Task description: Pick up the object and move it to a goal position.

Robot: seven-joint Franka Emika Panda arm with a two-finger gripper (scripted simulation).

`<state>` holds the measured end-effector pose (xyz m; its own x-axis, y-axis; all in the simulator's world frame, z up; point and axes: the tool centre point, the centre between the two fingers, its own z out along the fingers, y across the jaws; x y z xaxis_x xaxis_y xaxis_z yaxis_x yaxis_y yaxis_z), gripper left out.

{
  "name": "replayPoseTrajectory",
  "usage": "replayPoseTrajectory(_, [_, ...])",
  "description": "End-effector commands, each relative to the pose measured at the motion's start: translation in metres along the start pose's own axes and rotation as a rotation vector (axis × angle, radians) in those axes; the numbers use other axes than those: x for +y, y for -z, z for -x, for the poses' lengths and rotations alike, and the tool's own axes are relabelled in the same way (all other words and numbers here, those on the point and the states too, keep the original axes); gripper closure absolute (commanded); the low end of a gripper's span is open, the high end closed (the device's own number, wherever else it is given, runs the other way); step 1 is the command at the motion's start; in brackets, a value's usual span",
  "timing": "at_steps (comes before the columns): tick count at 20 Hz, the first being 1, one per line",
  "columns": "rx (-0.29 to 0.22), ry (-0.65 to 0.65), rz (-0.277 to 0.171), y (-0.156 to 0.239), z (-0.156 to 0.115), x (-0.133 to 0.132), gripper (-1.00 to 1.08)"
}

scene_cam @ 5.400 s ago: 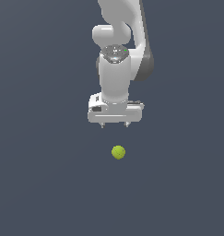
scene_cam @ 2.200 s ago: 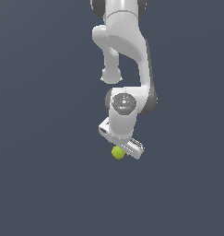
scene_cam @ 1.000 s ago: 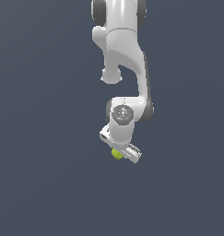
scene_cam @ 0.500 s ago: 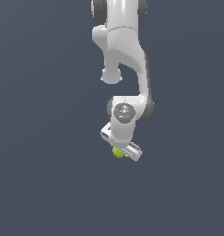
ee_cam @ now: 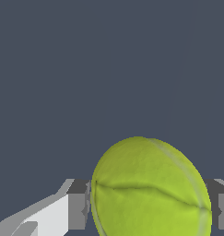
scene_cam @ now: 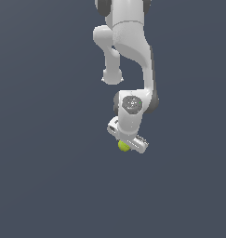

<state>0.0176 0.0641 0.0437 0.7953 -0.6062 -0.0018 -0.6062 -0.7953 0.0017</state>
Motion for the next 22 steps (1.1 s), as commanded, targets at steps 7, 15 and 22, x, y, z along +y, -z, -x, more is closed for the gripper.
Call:
replayPoseTrajectory(7, [0.001,0.001,-0.001,0.005,0.069,0.004,1.08])
replayPoseTrajectory(15, [0.001,0.001,-0.001,0.009,0.129,0.007,1.08])
replayPoseTrajectory(22, [0.002,0.001,-0.002,0.012,0.160,0.007,1.08])
